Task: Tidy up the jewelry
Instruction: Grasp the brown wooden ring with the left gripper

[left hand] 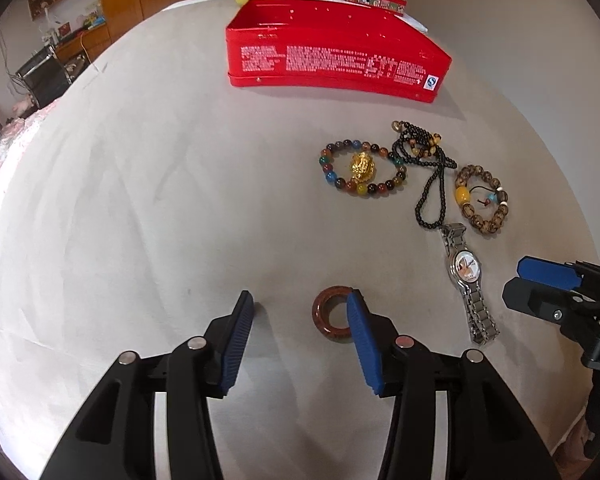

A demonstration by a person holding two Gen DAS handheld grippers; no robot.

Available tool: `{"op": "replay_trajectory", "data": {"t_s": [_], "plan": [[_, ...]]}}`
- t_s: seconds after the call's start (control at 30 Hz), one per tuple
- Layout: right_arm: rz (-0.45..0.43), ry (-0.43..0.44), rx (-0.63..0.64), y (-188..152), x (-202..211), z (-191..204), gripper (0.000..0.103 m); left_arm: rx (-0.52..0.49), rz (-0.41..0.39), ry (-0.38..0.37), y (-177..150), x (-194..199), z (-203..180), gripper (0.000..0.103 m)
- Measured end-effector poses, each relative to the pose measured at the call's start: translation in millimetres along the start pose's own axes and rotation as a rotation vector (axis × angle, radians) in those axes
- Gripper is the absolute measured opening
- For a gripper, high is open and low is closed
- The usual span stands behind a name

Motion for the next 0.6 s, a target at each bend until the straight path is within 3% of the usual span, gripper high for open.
{"op": "replay_trajectory", "data": {"t_s": [0.3, 0.6], "plan": [[0.002, 0.004, -0.012, 4.1, -0.9, -1.1, 0.057, 0.033, 0.029, -0.07, 2.1, 1.5, -8.6, 0.049], [0.0, 0.016, -0.023, 2.4, 0.6, -3.5, 0.057, 0.009, 0.02, -0.079, 1.5, 6.2, -28.8, 0.049]]}}
Point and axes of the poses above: each gripper's, at about its wrist camera, not at the fingertips, and x roughly against the way its jaws point, z to its left, y to its top, the point moved 7 cm from there along -x, roughly the way its jaws point, and after that the axes turned 4 degrees about -z, right-handed, at the moved point
